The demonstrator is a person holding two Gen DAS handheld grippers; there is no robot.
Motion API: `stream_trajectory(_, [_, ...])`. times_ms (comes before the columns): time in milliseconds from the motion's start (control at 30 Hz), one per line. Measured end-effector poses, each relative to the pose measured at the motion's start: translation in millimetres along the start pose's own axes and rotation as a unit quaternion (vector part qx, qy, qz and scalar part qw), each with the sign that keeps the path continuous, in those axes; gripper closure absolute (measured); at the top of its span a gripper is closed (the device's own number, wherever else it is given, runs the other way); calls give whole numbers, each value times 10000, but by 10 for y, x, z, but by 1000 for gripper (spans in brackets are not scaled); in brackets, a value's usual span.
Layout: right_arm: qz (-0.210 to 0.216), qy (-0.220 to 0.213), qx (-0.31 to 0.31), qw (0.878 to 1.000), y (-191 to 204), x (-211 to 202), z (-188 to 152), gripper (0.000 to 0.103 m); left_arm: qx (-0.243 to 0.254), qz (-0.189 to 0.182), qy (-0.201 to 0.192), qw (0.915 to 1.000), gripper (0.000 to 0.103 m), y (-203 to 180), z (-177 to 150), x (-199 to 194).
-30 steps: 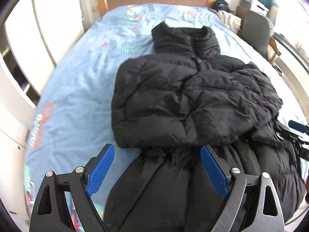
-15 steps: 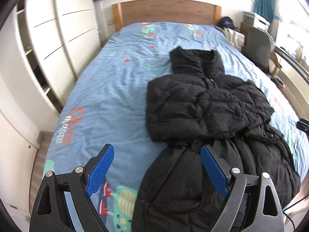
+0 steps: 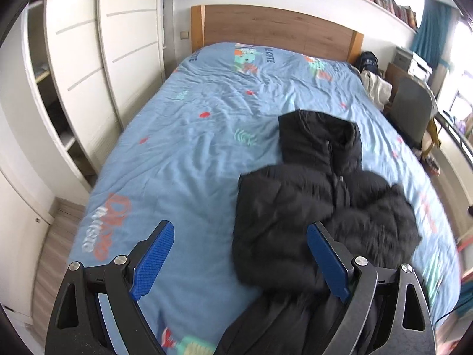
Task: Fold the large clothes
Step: 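Grasp the black coat's hem with both grippers and lift it toward the collar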
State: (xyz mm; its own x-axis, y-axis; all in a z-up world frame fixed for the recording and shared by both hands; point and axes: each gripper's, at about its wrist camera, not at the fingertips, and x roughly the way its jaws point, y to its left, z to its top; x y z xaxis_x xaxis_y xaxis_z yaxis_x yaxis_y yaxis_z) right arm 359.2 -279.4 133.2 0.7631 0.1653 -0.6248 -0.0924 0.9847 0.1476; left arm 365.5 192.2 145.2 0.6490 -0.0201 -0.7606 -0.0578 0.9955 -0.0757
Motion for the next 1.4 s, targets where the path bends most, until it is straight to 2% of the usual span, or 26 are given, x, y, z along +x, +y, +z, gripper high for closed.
stream_trajectory(133, [43, 1, 101, 9999, -212, 593, 358, 25, -276, -269, 74, 9992, 12, 5, 485, 676])
stream_trajectory(300, [260, -57, 178, 9995, -407, 1412, 778, 25, -314, -480, 293, 9979, 12, -131, 1096, 1708])
stream_trajectory(433, [543, 70, 562, 9969, -553, 2110, 1043, 25, -525, -588, 542, 9954, 12, -243, 1470, 2405])
stream_trajectory(600, [877, 351, 754, 9927, -561, 2930, 1320, 25, -731, -813, 822, 9906, 12, -365, 1770, 3048])
stream_trajectory(800, [1225, 679, 1055, 9845, -541, 3818, 1456, 25, -1113, -1208, 1049, 9808, 13, -448, 1941, 3728])
stream_trajectory(900, [1376, 743, 1241, 9799, -557, 4219, 1490, 25, -1432, -1423, 1124, 9729, 13, -461, 1964, 4077])
stream_trajectory(1100, [1582, 829, 1424, 9736, -533, 4795, 1588, 25, -1941, -1746, 1158, 9584, 13, -511, 1955, 4552])
stream_trajectory(1167, [1590, 867, 1444, 9728, -509, 4924, 1594, 25, -1946, -1738, 1219, 9576, 15, -580, 1920, 4678])
stream_trajectory(1233, [1549, 952, 1434, 9728, -477, 5039, 1600, 25, -1887, -1733, 1314, 9576, 24, -660, 1897, 4785])
stream_trajectory(1367, [1326, 1120, 1188, 9776, -351, 5205, 1656, 26, -1833, -1722, 1425, 9573, 31, -782, 1880, 4876])
stream_trajectory(1400, [1278, 1130, 1126, 9789, -314, 5226, 1679, 26, -1808, -1702, 1433, 9580, 36, -810, 1896, 4881])
